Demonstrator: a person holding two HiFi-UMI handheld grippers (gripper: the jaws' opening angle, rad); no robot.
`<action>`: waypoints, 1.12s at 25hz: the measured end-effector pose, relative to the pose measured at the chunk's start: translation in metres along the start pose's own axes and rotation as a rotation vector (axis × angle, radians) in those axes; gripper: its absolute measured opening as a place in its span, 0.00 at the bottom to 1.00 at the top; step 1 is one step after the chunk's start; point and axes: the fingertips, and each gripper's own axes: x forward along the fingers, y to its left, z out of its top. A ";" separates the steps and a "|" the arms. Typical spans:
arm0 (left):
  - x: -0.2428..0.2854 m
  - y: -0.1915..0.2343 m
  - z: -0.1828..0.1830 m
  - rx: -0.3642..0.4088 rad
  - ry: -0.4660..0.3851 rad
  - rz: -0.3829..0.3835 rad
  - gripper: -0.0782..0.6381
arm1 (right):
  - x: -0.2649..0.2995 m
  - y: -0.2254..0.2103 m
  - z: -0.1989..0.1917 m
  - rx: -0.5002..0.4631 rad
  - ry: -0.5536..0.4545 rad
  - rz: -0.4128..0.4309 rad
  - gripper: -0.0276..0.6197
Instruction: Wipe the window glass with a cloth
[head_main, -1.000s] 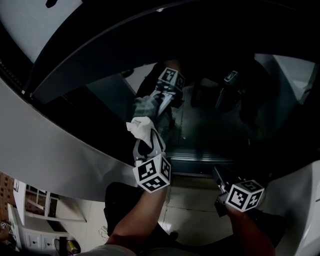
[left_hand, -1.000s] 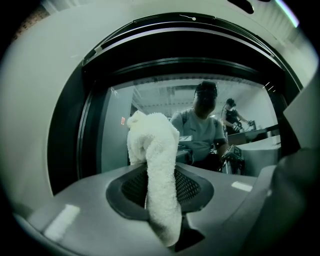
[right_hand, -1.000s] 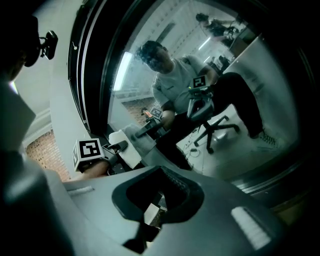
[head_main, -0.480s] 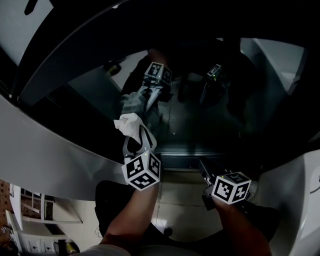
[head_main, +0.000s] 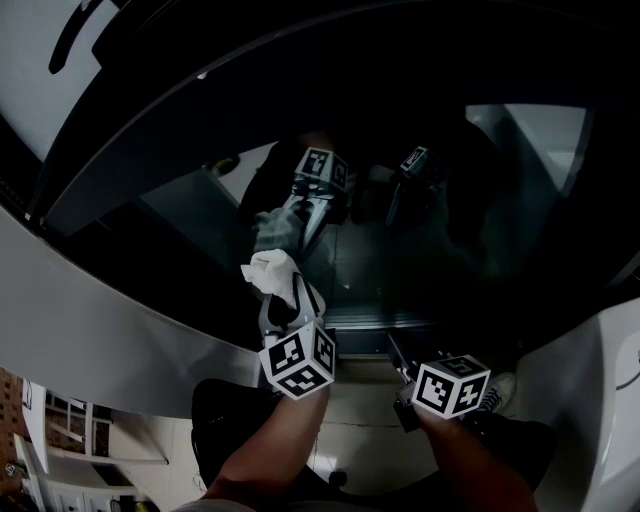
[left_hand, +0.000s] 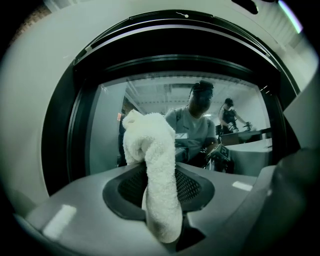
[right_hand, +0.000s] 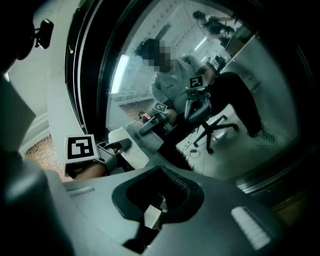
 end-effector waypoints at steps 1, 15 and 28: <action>0.003 -0.011 -0.005 0.004 0.002 -0.002 0.30 | -0.002 -0.008 0.003 0.005 -0.003 0.005 0.04; 0.000 -0.048 -0.020 0.000 0.012 -0.014 0.33 | -0.013 -0.016 0.015 0.048 -0.056 0.034 0.04; -0.002 -0.065 -0.022 -0.016 0.019 -0.044 0.33 | -0.020 -0.019 0.019 0.068 -0.070 0.032 0.04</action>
